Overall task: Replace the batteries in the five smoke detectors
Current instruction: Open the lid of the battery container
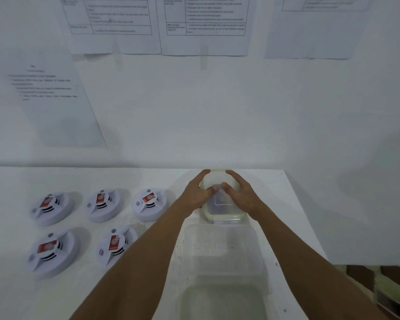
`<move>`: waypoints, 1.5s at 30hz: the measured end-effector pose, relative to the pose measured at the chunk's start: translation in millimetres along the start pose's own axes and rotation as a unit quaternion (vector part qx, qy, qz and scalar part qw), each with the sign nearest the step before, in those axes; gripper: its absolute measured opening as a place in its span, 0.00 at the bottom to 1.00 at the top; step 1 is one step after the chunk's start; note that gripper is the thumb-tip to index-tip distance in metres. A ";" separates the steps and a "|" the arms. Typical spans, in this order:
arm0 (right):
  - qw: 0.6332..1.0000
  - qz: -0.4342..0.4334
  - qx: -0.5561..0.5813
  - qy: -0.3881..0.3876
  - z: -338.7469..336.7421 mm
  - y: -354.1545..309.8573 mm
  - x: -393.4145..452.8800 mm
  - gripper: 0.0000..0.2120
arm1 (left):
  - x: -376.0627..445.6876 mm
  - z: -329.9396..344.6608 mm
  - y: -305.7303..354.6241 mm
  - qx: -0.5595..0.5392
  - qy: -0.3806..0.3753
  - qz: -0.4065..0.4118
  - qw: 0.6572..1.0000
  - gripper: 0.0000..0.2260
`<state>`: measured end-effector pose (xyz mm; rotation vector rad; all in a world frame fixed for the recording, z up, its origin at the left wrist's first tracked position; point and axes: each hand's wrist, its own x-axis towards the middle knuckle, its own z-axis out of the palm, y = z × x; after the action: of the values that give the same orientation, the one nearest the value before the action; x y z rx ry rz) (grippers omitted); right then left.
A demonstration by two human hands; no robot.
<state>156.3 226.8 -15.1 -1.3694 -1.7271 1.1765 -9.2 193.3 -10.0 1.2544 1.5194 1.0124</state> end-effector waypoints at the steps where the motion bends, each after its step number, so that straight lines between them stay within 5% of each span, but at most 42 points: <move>1: 1.000 0.000 -0.001 0.003 -0.2 -0.4 0.2 0.24 | 2.5 0.4 -1.5 0.004 0.007 0.011 1.000 0.28; 4: 0.999 -0.010 -0.014 0.034 -3.2 0.2 4.0 0.24 | 11.4 -3.9 -4.9 0.074 0.034 0.038 0.996 0.27; 10: 0.998 -0.006 -0.064 -0.005 -9.3 -2.3 8.1 0.30 | 25.0 -20.7 5.9 0.183 -0.029 0.014 0.983 0.38; 16: 0.988 -0.033 -0.149 -0.007 -12.0 -14.3 11.0 0.36 | 36.5 -26.5 19.5 0.258 -0.048 0.005 0.965 0.34; 23: 0.980 -0.001 -0.153 0.130 -12.2 -4.6 -10.8 0.36 | 20.8 -18.7 12.1 0.200 0.087 -0.027 0.976 0.31; 27: 0.986 0.102 -0.105 0.080 -21.7 8.9 -23.2 0.40 | 0.6 -11.2 11.8 0.149 0.139 -0.093 0.975 0.35; 39: 0.988 0.080 -0.129 0.038 -26.4 -5.6 -48.8 0.42 | -46.6 -14.3 5.9 0.157 0.143 -0.049 0.976 0.38; 45: 0.984 0.065 -0.143 0.084 -23.0 -17.4 -55.9 0.42 | -51.0 -11.1 19.0 0.158 0.157 -0.038 0.974 0.38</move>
<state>184.1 177.8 12.9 -1.7235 -1.7554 0.8716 -10.6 145.2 17.9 1.2814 2.0217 0.9770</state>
